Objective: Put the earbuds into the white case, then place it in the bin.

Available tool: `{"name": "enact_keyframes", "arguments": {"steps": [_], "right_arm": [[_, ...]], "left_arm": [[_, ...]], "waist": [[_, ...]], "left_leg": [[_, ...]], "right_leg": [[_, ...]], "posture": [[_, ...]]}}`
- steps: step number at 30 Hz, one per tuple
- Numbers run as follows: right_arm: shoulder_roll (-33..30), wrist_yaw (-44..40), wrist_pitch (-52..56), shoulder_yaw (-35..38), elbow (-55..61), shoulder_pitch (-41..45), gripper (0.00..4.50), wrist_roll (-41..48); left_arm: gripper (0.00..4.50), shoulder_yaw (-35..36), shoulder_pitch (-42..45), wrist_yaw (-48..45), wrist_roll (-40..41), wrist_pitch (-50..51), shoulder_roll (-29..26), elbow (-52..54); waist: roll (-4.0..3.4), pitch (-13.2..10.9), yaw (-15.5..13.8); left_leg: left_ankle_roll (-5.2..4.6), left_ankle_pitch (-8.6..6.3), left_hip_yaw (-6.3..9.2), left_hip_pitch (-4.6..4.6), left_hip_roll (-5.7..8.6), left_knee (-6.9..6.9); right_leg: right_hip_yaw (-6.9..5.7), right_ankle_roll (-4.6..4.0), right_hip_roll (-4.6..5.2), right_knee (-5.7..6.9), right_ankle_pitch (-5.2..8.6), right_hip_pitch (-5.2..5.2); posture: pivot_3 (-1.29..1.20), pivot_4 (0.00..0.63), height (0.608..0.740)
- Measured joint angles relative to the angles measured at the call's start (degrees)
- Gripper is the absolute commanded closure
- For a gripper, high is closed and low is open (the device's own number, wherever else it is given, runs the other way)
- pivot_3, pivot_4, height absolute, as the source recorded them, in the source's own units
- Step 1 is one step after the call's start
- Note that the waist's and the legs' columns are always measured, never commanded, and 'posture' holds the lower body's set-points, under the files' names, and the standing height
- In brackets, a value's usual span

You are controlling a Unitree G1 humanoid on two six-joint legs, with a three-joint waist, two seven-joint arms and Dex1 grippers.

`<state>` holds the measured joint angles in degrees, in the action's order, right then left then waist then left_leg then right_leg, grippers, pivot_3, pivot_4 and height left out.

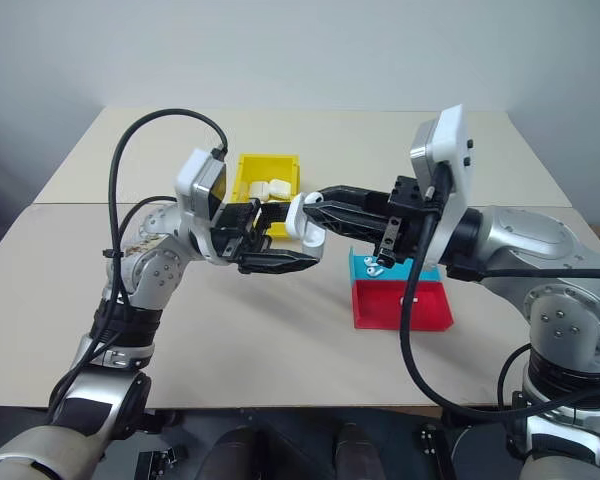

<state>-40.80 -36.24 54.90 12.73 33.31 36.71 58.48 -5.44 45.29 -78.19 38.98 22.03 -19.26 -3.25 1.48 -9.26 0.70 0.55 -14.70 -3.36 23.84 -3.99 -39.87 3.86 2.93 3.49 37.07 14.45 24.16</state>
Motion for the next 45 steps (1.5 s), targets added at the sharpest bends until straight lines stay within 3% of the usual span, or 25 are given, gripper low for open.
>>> {"name": "enact_keyframes", "arguments": {"steps": [6, 17, 21, 24, 27, 32, 38, 43, 45], "right_arm": [[-2.28, -1.14, -1.32, -0.61, -0.16, -1.22, 1.9, -0.44], [-8.38, -6.87, -3.69, -0.55, -5.23, -1.27, 1.9, -2.64], [-15.75, -11.75, -9.99, -6.3, -13.4, 1.36, 1.9, -14.93], [-18.76, -17.27, -18.18, -18.47, -21.64, 5.52, 1.9, -29.67], [-16.19, -25.46, -29.49, -31.95, -34.38, 13.13, 1.9, -44.17], [-9.37, -37.41, -49.39, -42.46, -56.7, 23.53, 1.9, -58.41], [-2.28, -48.74, -67.09, -45.94, -77.47, 32.14, 1.9, -65.49], [2.49, -49.24, -77.94, -46.95, -90.0, 36.02, 1.9, -72.09], [3.68, -48.56, -80.66, -47.4, -93.11, 36.5, 2.26, -74.37]], "left_arm": [[1.65, -0.03, -0.42, -0.17, -0.67, -0.01, 0.11, 0.01], [1.65, 0.94, -1.16, 1.03, -0.61, -0.45, 0.19, 0.95], [1.65, 2.0, -2.29, 1.21, -0.34, -0.44, -0.56, 3.11], [1.65, 2.77, -3.23, 1.3, -0.26, -0.37, -1.28, 3.98], [1.65, 2.91, -3.63, 1.6, -0.21, -0.32, -1.37, 4.85], [1.65, 3.17, -4.23, 2.67, -0.22, -0.35, -1.3, 5.45], [1.65, 3.74, -5.82, 3.79, -0.21, -0.36, -1.7, 7.04], [1.65, 4.27, -7.15, 5.18, 0.24, -0.35, -1.99, 9.01], [1.65, 4.37, -7.43, 5.64, 0.5, -0.35, -2.18, 9.41]], "waist": [[0.0, 0.0, -0.01], [0.0, 0.0, -0.02], [0.0, 0.0, 0.0], [-0.01, 0.0, 0.39], [-0.02, 0.0, 0.74], [-0.04, -0.02, 0.47], [-0.06, -0.03, 0.22], [-0.08, -0.04, 0.28], [-0.08, -0.04, 0.24]], "left_leg": [[-0.01, 0.0, 0.0, 0.0, 0.0, 0.0], [-0.01, -0.01, -0.01, 0.01, 0.0, 0.0], [-0.02, -0.01, -0.03, -0.03, -0.01, 0.02], [-0.02, -0.01, -0.09, -0.06, -0.01, 0.01], [-0.02, 0.0, -0.15, -0.08, -0.01, 0.02], [-0.02, 0.0, -0.15, -0.02, -0.01, 0.07], [-0.01, 0.0, -0.18, -0.01, -0.04, 0.07], [0.03, 0.02, -0.18, -0.02, -0.04, 0.06], [0.04, 0.03, -0.18, -0.02, -0.04, 0.06]], "right_leg": [[0.0, 0.0, 0.0, -0.02, 0.0, 0.0], [0.0, 0.0, 0.0, -0.04, 0.0, 0.0], [0.01, 0.0, 0.0, -0.04, 0.0, 0.0], [0.06, 0.0, -0.01, -0.02, 0.0, 0.02], [0.12, 0.0, -0.02, -0.01, 0.0, 0.07], [0.09, 0.0, -0.01, -0.1, 0.0, 0.1], [0.07, 0.0, 0.01, -0.21, 0.0, 0.08], [0.07, -0.01, 0.01, -0.09, 0.0, 0.09], [0.07, -0.01, 0.01, -0.03, 0.0, 0.09]], "posture": [[0.0, 0.15, 0.74], [0.0, 0.15, 0.74], [0.0, 0.15, 0.74], [0.0, 0.15, 0.74], [0.0, 0.15, 0.74], [0.0, 0.15, 0.74], [0.0, 0.15, 0.74], [0.0, 0.15, 0.74], [0.0, 0.15, 0.74]]}}
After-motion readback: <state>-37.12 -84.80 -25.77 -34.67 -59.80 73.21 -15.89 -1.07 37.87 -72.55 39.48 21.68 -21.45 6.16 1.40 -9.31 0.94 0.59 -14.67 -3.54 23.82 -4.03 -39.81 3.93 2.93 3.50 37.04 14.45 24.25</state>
